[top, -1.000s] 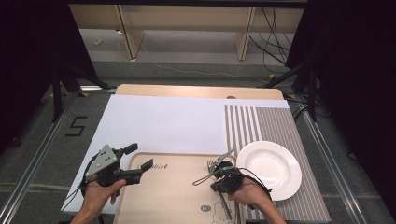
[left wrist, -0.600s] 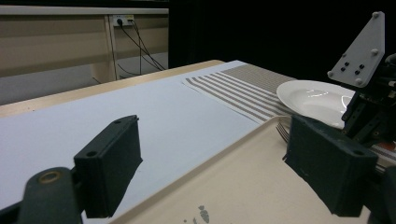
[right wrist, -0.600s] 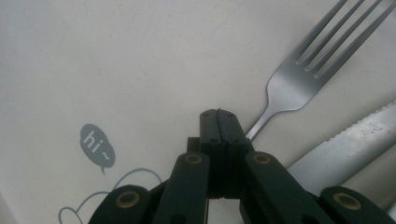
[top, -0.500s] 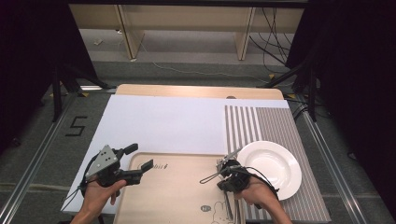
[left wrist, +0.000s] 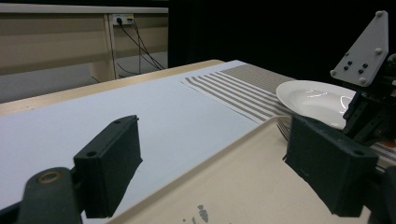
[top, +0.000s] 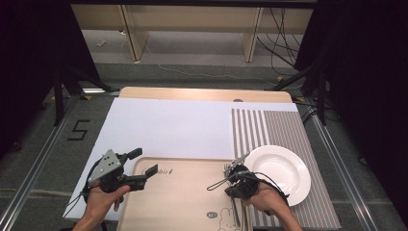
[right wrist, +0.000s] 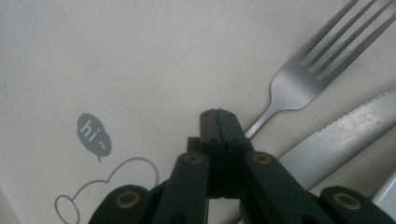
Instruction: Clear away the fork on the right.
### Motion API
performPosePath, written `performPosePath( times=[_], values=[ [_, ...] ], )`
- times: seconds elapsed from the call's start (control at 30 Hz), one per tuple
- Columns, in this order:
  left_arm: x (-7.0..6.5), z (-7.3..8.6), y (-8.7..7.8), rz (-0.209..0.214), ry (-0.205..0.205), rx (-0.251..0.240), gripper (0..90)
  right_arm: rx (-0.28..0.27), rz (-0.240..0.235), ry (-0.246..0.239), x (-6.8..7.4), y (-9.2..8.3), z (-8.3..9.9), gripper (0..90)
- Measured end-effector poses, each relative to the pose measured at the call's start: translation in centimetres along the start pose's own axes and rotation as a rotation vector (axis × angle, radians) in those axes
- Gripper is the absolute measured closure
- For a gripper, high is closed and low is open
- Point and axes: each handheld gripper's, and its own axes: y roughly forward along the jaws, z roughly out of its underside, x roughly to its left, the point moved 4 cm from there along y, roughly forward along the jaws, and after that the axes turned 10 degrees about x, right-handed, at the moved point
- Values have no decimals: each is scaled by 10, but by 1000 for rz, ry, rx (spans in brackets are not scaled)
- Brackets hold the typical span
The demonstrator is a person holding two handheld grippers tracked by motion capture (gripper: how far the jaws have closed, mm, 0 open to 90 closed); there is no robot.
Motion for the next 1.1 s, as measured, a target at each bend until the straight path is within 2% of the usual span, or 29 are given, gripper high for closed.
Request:
performPosePath(
  times=[0.2, 0.3, 0.4, 0.5, 0.53, 0.6, 0.7, 0.73, 0.8, 0.83, 0.9, 0.97, 1.1],
  values=[
    [0, 0, 1, 0, 1, 4, 173, 4, 1, -1, 0, 0, 0, 900],
    [0, 0, 0, -1, 2, 3, 174, -41, -20, 18, 1, -6, -1, 885],
    [1, 1, 1, -5, -3, 5, 174, -133, -100, -4, 1, -19, -1, 758],
    [1, 0, 1, 1, 2, -3, 173, -208, -148, 19, -1, -29, 0, 625],
    [1, 0, 0, -4, 2, 3, 174, -240, -144, 14, -2, -30, 0, 576],
    [1, 0, 1, 1, 4, 1, 174, -267, -149, 66, 2, -35, 1, 498],
    [1, 1, 1, 3, 3, -2, 173, -335, -153, 105, 4, -39, -1, 394],
    [1, 0, 1, 3, 3, -4, 174, -340, -157, 124, 5, -41, -1, 370],
    [2, 0, 0, -4, 2, 2, 174, -362, -160, 125, 2, -44, -1, 306],
    [2, 0, 0, -5, 3, 2, 174, -367, -166, 149, 2, -46, 0, 297],
    [2, 0, 1, -2, 2, -1, 174, -383, -176, 165, 0, -48, 2, 256],
    [1, 1, 0, -4, 4, 3, 174, -376, -205, 184, 0, -50, 5, 221],
    [1, 1, 0, -4, 2, 4, 174, -373, -218, 203, -2, -49, 12, 190]
  ],
)
